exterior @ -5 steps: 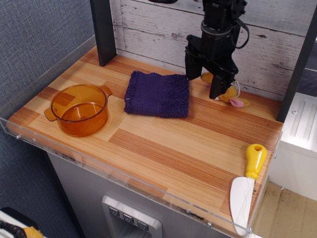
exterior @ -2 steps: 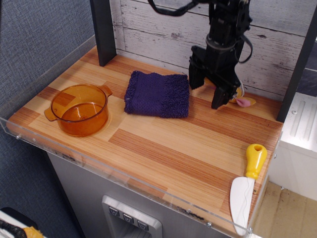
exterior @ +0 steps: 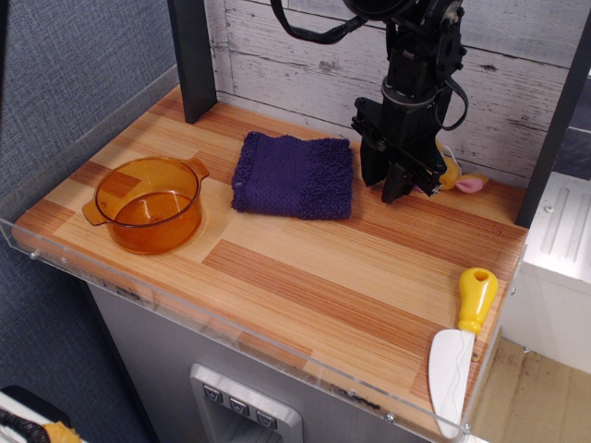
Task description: Move the potatoes towards the middle of counter.
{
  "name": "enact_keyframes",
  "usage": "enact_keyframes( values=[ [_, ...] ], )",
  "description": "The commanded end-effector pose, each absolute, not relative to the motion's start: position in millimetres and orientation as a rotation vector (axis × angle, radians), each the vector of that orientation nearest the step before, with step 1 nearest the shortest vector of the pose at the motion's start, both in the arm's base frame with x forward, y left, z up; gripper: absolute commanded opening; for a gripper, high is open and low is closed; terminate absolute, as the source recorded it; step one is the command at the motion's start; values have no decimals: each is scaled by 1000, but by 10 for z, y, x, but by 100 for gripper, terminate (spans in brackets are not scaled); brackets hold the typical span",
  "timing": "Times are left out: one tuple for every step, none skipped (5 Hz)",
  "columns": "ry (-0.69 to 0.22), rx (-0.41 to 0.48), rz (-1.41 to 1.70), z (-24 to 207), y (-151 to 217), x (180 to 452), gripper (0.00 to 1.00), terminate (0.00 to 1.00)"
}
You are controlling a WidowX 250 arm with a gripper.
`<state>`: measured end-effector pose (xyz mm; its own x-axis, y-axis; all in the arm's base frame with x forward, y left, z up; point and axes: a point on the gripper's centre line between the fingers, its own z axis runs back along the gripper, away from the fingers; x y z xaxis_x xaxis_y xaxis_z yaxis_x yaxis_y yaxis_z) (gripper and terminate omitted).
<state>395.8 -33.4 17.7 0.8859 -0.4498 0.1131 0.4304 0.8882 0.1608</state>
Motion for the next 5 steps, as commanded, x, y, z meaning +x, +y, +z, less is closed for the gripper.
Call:
enact_keyframes(
  values=[
    [-207,142,-446,339,-305,3959,0,0],
    [-208,143,-444,338,-302,3953,0,0],
    [-258,123,-458,441,-296,3966,0,0],
    [-347,103,-449,675,-265,3990,0,0],
    [-451,115,-458,964,-245,3988,0,0]
  ],
)
